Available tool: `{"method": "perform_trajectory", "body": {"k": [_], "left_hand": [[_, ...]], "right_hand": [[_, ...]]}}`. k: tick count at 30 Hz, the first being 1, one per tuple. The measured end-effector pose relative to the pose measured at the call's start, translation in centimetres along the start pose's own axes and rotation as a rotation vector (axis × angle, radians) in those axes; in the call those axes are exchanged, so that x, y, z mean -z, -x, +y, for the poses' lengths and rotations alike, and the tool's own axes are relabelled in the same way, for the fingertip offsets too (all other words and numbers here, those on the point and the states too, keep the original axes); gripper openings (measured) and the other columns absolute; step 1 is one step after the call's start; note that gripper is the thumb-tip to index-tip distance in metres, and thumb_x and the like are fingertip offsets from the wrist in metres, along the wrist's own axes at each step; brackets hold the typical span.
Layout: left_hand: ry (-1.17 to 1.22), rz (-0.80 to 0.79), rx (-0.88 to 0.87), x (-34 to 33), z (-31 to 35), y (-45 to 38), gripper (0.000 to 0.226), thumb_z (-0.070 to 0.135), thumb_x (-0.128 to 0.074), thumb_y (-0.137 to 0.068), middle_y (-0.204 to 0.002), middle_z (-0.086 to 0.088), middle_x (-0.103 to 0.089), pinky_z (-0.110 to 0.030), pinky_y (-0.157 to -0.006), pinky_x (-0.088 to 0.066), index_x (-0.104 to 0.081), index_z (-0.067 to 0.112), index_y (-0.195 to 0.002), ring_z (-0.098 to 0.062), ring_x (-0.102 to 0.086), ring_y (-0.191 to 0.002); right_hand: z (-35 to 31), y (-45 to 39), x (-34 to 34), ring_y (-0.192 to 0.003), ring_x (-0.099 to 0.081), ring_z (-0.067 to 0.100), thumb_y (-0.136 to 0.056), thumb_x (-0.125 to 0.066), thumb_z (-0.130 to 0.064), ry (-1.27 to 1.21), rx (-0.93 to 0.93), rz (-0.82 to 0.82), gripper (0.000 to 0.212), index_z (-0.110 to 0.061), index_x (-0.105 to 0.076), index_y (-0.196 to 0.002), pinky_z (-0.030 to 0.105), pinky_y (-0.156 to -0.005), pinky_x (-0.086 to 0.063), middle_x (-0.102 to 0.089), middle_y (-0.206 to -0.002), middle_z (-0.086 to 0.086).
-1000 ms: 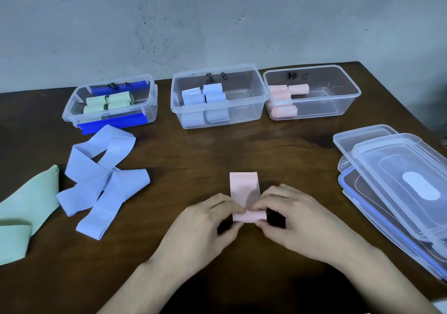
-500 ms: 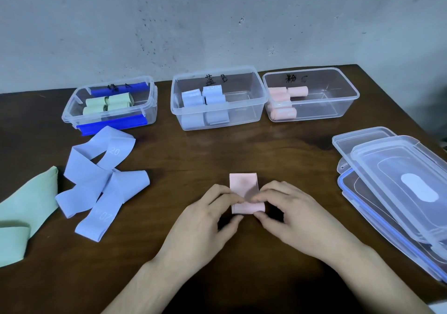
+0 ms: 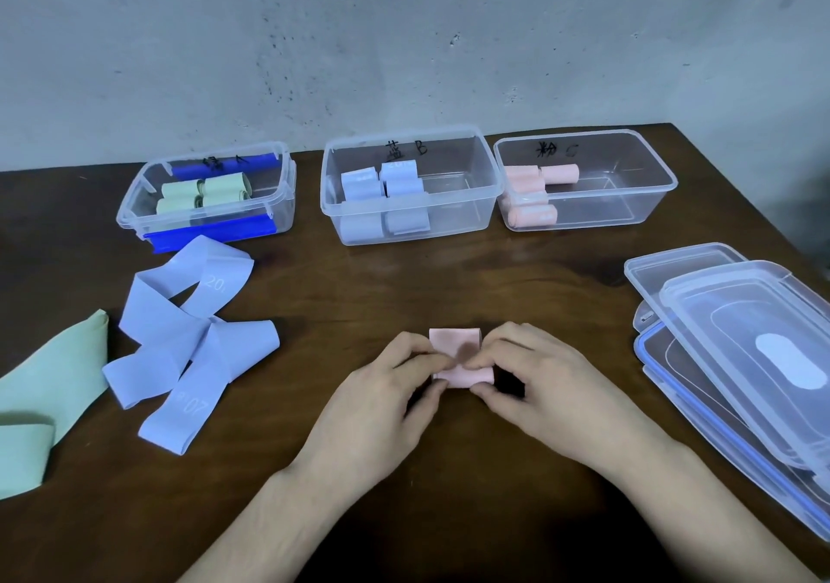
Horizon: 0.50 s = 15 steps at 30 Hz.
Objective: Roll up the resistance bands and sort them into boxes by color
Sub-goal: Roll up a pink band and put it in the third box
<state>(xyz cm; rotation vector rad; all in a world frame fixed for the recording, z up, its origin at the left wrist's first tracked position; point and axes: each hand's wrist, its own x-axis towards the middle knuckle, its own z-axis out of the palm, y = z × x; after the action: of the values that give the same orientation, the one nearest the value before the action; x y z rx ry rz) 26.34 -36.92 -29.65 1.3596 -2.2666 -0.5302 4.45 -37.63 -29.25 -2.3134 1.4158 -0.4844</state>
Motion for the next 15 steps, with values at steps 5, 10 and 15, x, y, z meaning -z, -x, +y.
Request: {"method": "perform_trajectory", "body": {"k": [5,10,15], "left_hand": [[-0.025,-0.008,-0.005,-0.33,0.02,-0.11,0.025,0.028,-0.066,-0.091,-0.118,0.023,-0.050,0.003,-0.069,-0.037,-0.066,0.030,-0.116,0.019,-0.046,-0.076],[-0.029,0.035,-0.026,-0.40,-0.30,-0.73,0.027,0.029,-0.058,-0.095,-0.118,0.022,-0.053,-0.002,-0.074,-0.044,-0.067,0.029,-0.121,0.007,-0.055,-0.086],[-0.049,0.024,0.002,-0.40,-0.44,-0.99,0.033,0.031,-0.052,-0.098,-0.121,0.021,-0.045,-0.008,-0.072,-0.049,-0.064,0.028,-0.128,-0.002,-0.058,-0.084]], "right_hand": [[0.28,-0.49,0.14,-0.106,-0.047,-0.002,-0.093,-0.062,-0.037,-0.018,-0.005,-0.003,0.025,-0.034,-0.069,-0.117,0.010,-0.087,-0.039,-0.054,-0.110,-0.026],[0.35,-0.58,0.16,-0.101,-0.049,0.002,-0.094,-0.059,-0.039,0.031,0.016,0.026,0.030,-0.039,-0.065,-0.123,0.014,-0.082,-0.045,-0.049,-0.108,-0.025],[0.49,-1.02,-0.09,-0.097,-0.048,0.002,-0.088,-0.071,-0.033,0.052,0.037,0.017,0.028,-0.039,-0.063,-0.114,0.009,-0.077,-0.038,-0.048,-0.109,-0.023]]}}
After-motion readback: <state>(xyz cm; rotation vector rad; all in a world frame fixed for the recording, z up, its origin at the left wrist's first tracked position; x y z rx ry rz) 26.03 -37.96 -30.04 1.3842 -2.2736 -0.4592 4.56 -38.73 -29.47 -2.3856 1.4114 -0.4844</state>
